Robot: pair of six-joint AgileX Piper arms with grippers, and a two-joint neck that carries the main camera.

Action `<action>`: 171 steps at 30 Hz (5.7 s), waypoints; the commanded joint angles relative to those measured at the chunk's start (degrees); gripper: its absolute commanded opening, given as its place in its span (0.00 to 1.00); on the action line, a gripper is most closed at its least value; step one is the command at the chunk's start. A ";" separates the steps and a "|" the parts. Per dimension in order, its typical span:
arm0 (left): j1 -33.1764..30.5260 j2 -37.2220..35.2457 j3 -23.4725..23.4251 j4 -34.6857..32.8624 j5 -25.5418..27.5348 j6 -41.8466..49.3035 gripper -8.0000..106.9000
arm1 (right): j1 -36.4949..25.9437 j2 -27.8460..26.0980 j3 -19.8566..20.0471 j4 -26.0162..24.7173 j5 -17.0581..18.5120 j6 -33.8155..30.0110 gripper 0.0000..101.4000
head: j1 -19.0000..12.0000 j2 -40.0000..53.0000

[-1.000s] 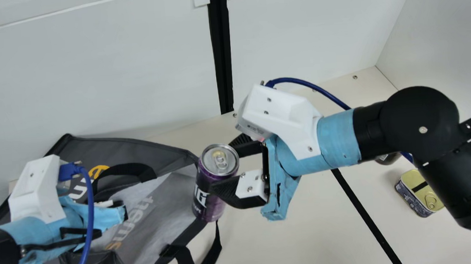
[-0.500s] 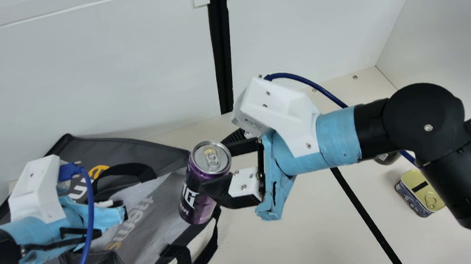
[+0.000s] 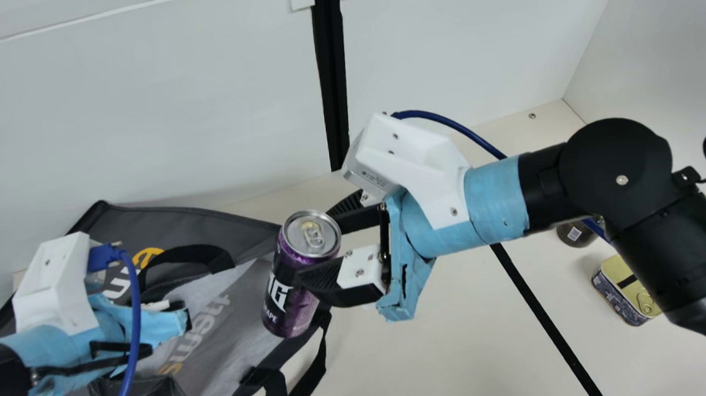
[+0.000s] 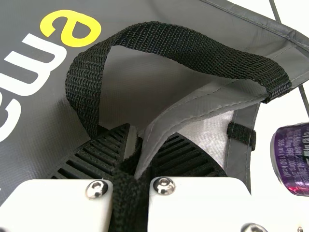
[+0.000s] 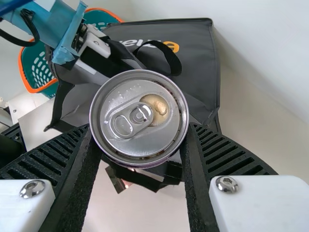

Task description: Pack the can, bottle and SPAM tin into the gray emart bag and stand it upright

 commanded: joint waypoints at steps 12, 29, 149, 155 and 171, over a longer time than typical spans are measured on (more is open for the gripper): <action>0.00 0.00 0.00 0.00 0.00 0.00 0.00 | -0.42 3.04 -0.23 0.81 0.07 -1.28 0.00 | -1.30 -0.14; 0.00 0.00 0.00 0.00 0.00 0.00 0.00 | 0.36 6.64 -1.76 -0.03 0.07 -1.20 0.00 | -1.30 -0.14; 0.00 0.00 0.00 0.00 0.00 0.00 0.00 | 17.43 25.42 -8.42 -8.16 -9.54 -1.51 0.82 | -1.30 -0.14; 0.00 0.00 0.00 0.00 0.00 0.00 0.00 | 17.23 25.08 -8.16 -8.23 -9.55 -1.72 0.94 | -1.30 -0.14; 0.00 0.00 0.00 0.00 0.00 0.00 0.00 | 15.40 22.15 -6.31 -8.12 -9.32 -2.71 0.94 | -1.30 -0.14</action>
